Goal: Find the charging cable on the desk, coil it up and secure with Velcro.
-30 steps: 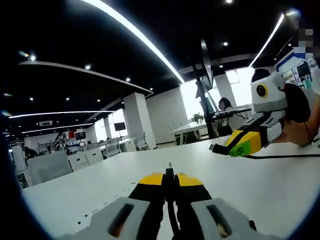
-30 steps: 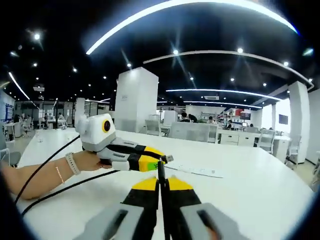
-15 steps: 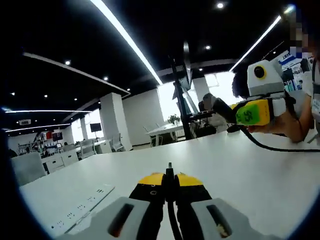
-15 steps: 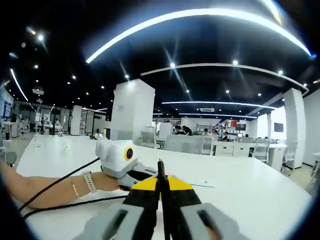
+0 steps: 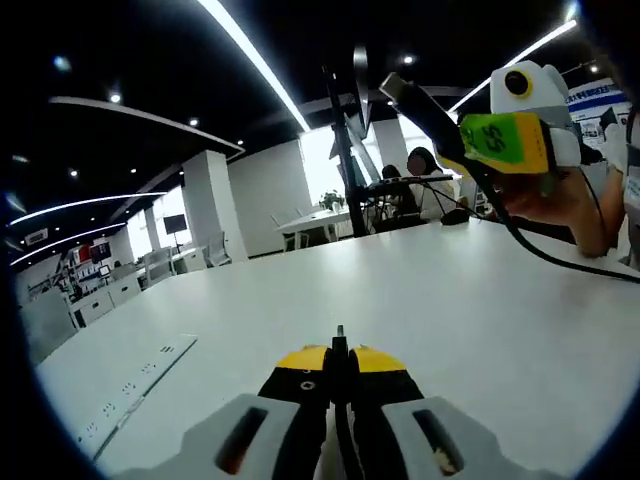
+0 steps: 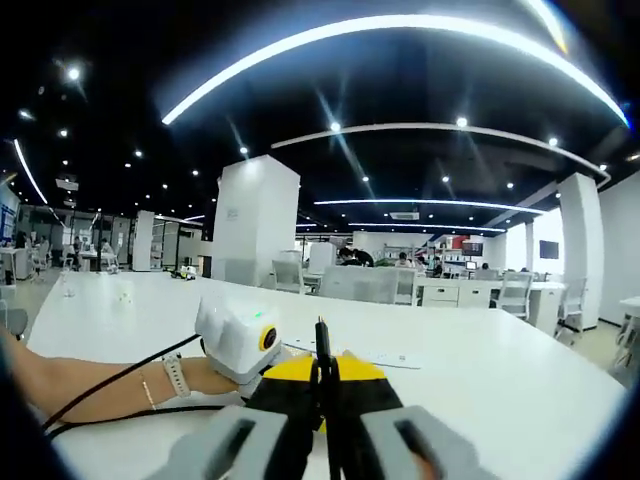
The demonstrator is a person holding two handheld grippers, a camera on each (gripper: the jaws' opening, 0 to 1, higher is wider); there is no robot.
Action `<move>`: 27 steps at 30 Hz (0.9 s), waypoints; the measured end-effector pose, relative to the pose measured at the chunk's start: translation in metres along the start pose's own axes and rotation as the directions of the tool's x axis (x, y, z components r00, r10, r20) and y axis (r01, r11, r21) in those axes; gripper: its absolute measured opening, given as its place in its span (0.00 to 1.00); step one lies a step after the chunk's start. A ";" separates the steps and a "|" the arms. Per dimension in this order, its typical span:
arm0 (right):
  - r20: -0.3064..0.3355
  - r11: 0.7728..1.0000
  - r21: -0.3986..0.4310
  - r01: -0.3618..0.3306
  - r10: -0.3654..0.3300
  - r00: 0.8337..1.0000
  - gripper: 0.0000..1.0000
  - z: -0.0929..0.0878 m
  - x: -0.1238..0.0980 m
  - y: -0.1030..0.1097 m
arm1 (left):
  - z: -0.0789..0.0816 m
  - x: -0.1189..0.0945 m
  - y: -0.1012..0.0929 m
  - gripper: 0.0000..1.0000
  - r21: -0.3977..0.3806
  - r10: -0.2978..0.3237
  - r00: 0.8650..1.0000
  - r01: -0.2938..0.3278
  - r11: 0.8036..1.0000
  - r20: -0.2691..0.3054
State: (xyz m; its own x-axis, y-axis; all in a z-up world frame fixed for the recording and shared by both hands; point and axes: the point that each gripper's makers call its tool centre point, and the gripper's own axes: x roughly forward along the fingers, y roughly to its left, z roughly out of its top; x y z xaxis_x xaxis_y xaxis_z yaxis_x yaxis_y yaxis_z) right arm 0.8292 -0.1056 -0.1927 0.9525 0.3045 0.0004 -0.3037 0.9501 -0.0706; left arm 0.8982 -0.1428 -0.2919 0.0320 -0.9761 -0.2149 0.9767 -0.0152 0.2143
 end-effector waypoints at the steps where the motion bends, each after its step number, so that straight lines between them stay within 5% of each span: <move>1: 0.001 1.000 0.005 0.004 -0.004 1.000 0.07 0.000 0.004 -0.002 | -0.002 0.000 0.000 0.08 0.001 -0.004 1.000 0.004 1.000 -0.009; 14: -0.008 0.996 0.082 0.028 -0.028 1.000 0.07 -0.003 0.007 -0.015 | -0.016 0.004 -0.004 0.08 -0.045 -0.030 0.996 0.027 0.999 -0.080; 27: -0.017 0.997 0.064 0.041 -0.040 0.999 0.07 -0.006 0.005 -0.019 | -0.015 0.003 -0.007 0.08 -0.098 -0.036 0.998 0.030 0.995 -0.055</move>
State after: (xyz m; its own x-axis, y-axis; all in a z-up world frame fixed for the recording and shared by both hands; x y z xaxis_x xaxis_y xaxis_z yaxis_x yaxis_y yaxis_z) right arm 0.8400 -0.1227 -0.1969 0.9641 0.2652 -0.0138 -0.2654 0.9641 -0.0065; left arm 0.8944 -0.1427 -0.3080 0.0086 -0.9615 -0.2747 0.9933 -0.0234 0.1131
